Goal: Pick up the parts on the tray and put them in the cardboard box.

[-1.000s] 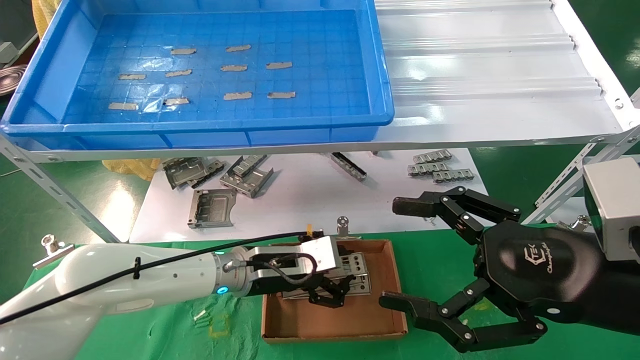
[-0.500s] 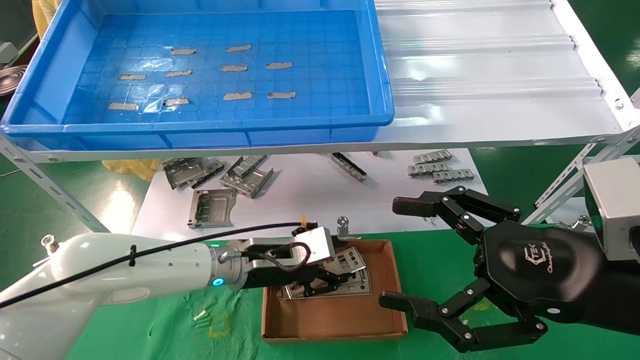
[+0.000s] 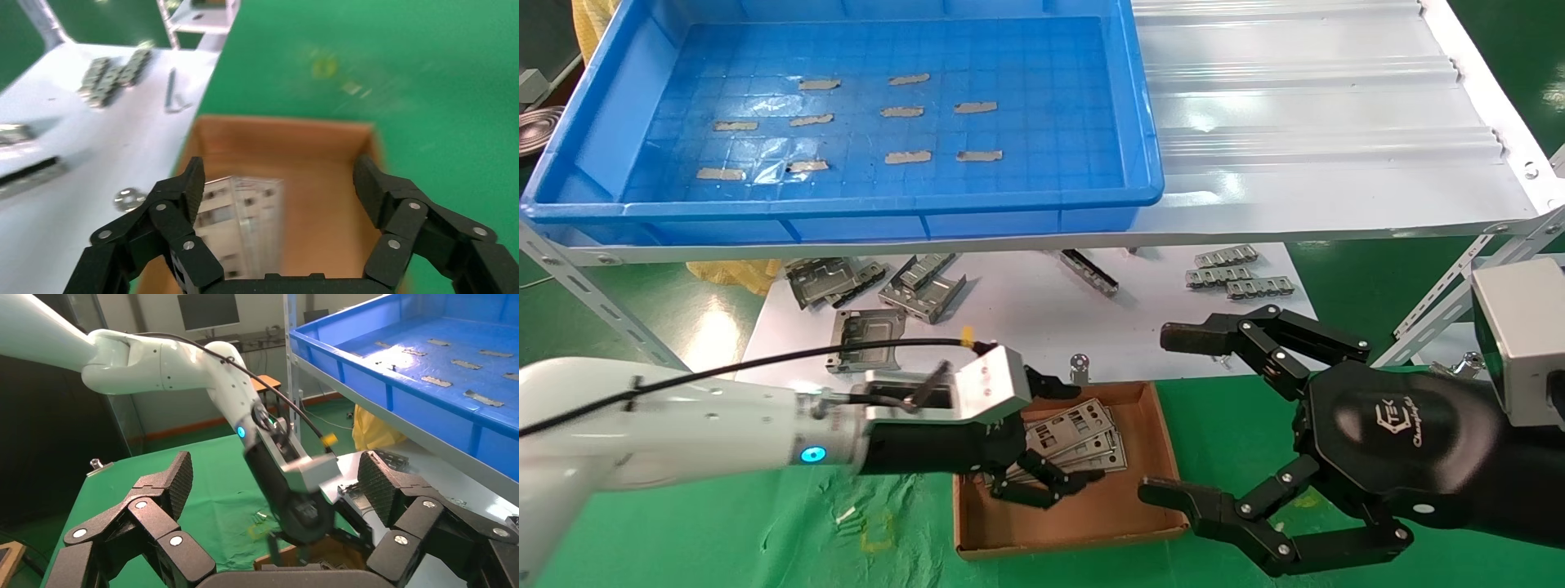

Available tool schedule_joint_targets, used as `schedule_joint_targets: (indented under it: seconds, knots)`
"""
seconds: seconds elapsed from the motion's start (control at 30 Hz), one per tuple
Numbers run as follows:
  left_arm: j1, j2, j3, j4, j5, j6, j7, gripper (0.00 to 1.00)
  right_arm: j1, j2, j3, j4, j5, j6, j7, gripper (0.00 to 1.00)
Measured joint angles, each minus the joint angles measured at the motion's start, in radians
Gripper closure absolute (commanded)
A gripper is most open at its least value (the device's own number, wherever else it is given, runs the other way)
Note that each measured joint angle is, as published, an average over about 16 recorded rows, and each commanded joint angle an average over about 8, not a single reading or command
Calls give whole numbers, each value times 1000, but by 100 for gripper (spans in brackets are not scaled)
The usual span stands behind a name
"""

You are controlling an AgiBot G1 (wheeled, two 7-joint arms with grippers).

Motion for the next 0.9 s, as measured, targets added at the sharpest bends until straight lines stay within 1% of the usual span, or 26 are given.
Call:
schedule_joint_targets:
  seconds: [0.27,0.43,0.6,0.9]
  knots:
    - [17,-75,-47,33,-152,186,-71,0,0,0,0,0,0,0,0,0]
    - [31,-107,-69,51,-219,260,-97,0,0,0,0,0,0,0,0,0]
    - [40,-120,-79,58,-250,291,-107,0,0,0,0,0,0,0,0,0]
    - [53,-142,-98,26,-263,289,-112,0,0,0,0,0,0,0,0,0]
